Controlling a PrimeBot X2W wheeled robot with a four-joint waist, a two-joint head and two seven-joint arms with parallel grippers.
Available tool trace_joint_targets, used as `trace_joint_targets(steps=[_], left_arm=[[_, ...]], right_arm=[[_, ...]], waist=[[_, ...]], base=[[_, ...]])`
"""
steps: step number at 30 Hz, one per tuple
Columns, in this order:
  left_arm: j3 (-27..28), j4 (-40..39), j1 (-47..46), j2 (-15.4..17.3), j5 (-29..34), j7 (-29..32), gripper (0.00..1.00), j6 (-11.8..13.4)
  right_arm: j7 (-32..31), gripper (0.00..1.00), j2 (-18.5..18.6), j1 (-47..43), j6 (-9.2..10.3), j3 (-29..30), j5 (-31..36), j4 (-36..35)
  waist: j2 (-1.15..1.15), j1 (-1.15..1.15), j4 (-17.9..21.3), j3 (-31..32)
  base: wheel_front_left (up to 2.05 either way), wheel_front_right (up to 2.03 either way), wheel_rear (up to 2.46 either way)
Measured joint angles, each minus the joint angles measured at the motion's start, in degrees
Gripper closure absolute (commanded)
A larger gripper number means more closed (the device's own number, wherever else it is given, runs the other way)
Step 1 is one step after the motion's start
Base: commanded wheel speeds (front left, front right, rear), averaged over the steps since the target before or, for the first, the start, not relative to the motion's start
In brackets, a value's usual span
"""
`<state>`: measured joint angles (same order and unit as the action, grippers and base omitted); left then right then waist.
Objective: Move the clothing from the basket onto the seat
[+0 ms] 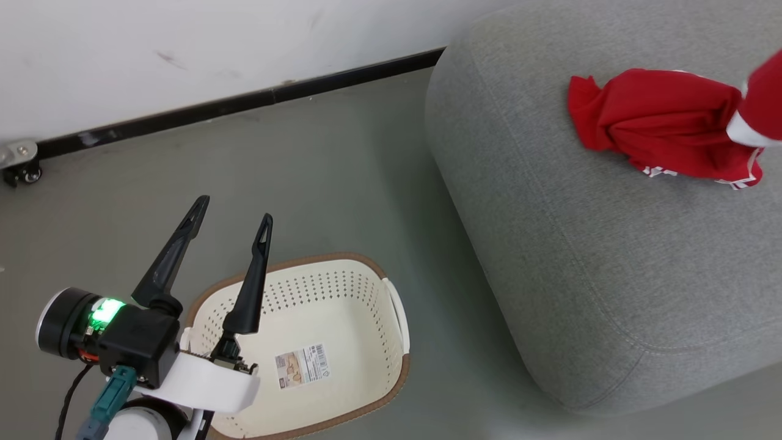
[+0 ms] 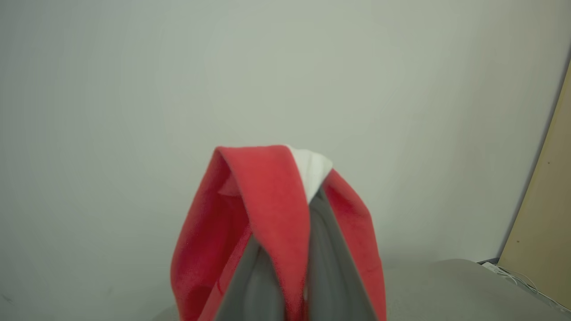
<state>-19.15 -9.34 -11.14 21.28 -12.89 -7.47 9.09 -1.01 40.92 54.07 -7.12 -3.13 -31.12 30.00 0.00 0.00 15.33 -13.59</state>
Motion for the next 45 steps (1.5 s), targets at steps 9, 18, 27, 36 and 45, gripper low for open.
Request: trace_joint_targets(steps=[9,18,27,36,45], left_arm=[[-0.57,-2.6,-0.86,1.85,0.92,3.15,0.0,-0.11],[-0.97,-4.52,-1.41,3.0,0.94,6.04,0.0,-1.1],[-1.27,-6.24,-3.59,3.46,1.03,7.8,0.0,-1.62],[-0.76,-7.03,-4.47,3.57,1.12,8.5,0.0,-1.6],[-0.12,-7.47,-5.36,3.83,1.55,8.72,0.0,-1.46]], right_arm=[[3.31,1.0,-1.81,2.88,-0.01,3.61,4.93,6.78],[6.11,1.0,-7.5,1.39,-0.01,7.22,6.66,15.18],[7.87,1.0,-11.45,-2.2,-0.01,8.23,10.26,21.59],[9.09,1.0,-13.0,-2.2,-0.01,8.58,13.08,26.02],[9.43,1.0,-13.88,-2.26,-0.01,9.5,15.7,30.48]], waist=[[0.0,0.0,-1.97,-2.86],[0.0,0.0,-3.08,-5.62],[0.0,0.0,-2.94,-8.54],[0.0,0.0,-1.86,-10.87],[0.0,0.0,-1.17,-12.36]], base=[[0.0,0.0,0.0],[0.0,0.0,0.0],[0.0,0.0,0.0],[0.0,0.0,0.0],[0.0,0.0,0.0]])
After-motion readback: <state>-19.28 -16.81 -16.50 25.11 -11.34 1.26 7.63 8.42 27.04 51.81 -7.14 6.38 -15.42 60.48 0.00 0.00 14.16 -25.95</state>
